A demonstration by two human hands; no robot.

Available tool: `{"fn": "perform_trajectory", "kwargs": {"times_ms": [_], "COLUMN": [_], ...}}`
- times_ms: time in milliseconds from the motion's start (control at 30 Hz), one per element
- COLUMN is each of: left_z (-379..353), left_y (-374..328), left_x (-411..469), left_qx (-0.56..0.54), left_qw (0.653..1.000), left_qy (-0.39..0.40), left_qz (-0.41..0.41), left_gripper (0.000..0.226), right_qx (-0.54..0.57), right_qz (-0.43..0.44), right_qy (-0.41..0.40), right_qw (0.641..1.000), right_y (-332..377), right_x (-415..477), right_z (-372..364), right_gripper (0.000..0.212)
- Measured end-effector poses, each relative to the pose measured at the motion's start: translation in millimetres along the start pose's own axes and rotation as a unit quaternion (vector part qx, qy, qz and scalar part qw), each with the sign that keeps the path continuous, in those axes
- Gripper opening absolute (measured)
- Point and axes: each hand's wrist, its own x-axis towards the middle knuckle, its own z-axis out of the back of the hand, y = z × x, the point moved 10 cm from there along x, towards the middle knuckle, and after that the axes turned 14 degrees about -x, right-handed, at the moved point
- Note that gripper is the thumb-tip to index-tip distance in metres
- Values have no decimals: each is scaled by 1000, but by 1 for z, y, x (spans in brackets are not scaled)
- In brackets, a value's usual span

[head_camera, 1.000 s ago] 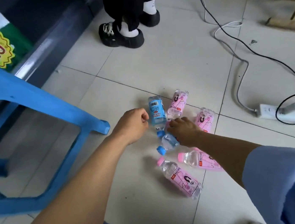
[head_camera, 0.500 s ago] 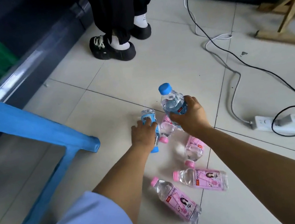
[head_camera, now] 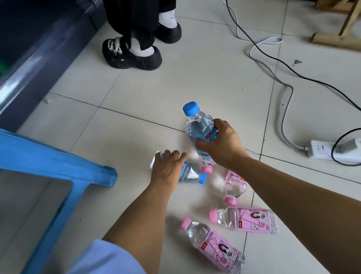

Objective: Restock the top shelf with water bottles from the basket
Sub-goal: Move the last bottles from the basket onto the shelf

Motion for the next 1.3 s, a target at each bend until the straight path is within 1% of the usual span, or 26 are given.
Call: {"fn": "perform_trajectory", "kwargs": {"times_ms": [100, 133, 300, 400, 467, 633, 767, 833, 933, 1000, 1067, 1167, 1233, 1300], "left_z": [-14, -14, 25, 70, 108, 236, 342, 394, 488, 546, 608, 699, 750, 801], "left_y": [13, 19, 45, 52, 55, 69, 82, 82, 80, 74, 70, 67, 64, 58], "left_x": [-12, -16, -34, -46, -58, -103, -153, -179, -225, -253, -288, -342, -377, -411], "left_qx": [-21, -33, -151, -213, -233, -267, -295, -311, -334, -354, -374, -388, -412, -444], "left_qw": [995, 993, 976, 962, 955, 931, 899, 887, 874, 868, 858, 846, 831, 816], "left_qy": [79, 86, 48, 11, -9, -50, -46, -51, -77, -88, -101, -129, -146, -182], "left_qz": [49, 71, 151, 170, 181, 245, 320, 338, 345, 336, 337, 343, 342, 323], "left_gripper": [50, 51, 50, 47, 48, 56, 59, 58, 54, 53, 54, 59, 59, 54], "right_qx": [8, 13, 40, 59, 69, 84, 81, 74, 89, 84, 91, 123, 137, 154], "right_qz": [13, 15, 32, 41, 47, 88, 127, 146, 177, 200, 217, 246, 267, 296], "right_qy": [-12, -16, -13, -23, -23, -5, -7, -6, 0, -17, -32, -31, -29, -13], "right_qw": [1000, 1000, 999, 997, 996, 993, 989, 987, 980, 976, 971, 961, 953, 943], "right_y": [13, 17, 42, 67, 94, 193, 283, 327, 403, 450, 498, 564, 602, 641], "right_x": [0, 0, -6, -8, -8, -24, -52, -67, -96, -118, -144, -180, -203, -228], "right_z": [2, 4, 20, 45, 66, 135, 208, 246, 313, 360, 410, 476, 514, 546], "right_gripper": [42, 42, 41, 43, 45, 45, 45, 48, 47, 43, 42, 42, 43, 42]}}
